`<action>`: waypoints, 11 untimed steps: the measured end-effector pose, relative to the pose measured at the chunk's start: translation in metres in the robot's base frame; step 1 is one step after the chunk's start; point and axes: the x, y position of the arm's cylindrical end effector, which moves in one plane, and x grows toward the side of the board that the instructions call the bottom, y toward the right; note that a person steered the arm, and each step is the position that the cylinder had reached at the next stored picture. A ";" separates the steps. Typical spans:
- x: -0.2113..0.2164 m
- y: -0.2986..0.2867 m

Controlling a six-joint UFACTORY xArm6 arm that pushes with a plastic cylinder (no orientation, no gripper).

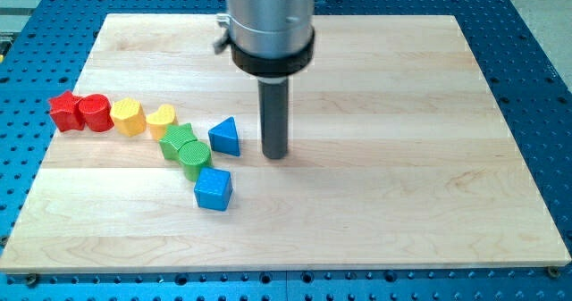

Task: Move the triangle above the green star

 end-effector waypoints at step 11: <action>-0.056 -0.128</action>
